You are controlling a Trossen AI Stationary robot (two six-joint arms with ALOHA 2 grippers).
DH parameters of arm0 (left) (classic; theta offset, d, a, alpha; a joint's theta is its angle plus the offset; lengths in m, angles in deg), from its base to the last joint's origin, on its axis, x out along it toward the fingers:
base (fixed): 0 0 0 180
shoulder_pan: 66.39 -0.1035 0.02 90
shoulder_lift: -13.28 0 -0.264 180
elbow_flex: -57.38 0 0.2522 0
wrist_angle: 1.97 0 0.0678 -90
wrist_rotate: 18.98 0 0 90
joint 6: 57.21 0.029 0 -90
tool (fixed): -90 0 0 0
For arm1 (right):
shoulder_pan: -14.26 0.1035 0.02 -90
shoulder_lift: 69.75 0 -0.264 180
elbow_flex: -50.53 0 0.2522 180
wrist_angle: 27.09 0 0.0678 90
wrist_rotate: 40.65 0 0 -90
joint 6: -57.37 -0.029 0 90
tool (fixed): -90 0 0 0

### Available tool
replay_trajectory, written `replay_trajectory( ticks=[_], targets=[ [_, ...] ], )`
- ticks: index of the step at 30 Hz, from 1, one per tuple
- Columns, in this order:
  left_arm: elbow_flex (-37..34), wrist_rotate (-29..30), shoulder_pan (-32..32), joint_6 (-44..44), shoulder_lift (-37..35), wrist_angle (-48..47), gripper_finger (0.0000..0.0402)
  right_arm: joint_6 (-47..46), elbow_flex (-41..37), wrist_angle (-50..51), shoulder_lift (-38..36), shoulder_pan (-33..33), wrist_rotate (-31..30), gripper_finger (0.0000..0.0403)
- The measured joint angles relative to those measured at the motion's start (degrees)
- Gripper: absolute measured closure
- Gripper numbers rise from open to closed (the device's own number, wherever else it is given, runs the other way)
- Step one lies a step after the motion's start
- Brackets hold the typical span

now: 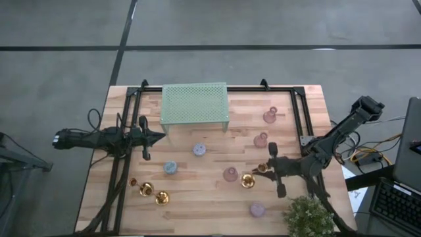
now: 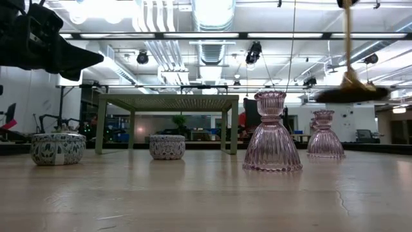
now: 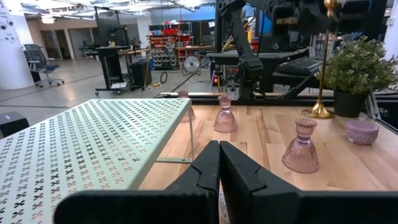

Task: Pick & Place candle stick holders
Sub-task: Put the right gold candle holder on the shelf

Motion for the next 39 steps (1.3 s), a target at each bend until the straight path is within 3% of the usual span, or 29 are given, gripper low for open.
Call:
replay_trajectory(
  ticks=[4,8,15,20,26,35,39],
  targets=[
    [0.0,0.0,0.0,0.0,0.0,0.0,0.0388,0.7,3.9,0.2,1.0,-4.6,0.5,0.0389],
    [0.0,0.0,0.0,0.0,0.0,0.0,0.0388,1.8,7.1,0.5,2.0,-10.4,6.0,0.0389],
    [0.0,0.0,0.0,0.0,0.0,0.0,0.0388,4.0,11.6,0.5,4.1,-22.5,7.0,0.0389],
    [0.0,0.0,0.0,0.0,0.0,0.0,0.0388,5.1,16.5,1.1,6.6,-32.8,14.2,0.0389],
    [0.0,0.0,0.0,0.0,0.0,0.0,0.0388,5.8,24.5,2.6,14.1,-44.4,22.6,0.0389],
    [0.0,0.0,0.0,0.0,0.0,0.0,0.0388,9.5,40.4,11.2,27.3,-56.2,23.5,0.0390],
    [0.0,0.0,0.0,0.0,0.0,0.0,0.0388,7.6,44.5,11.0,31.3,-60.9,28.6,0.0390]
  ],
)
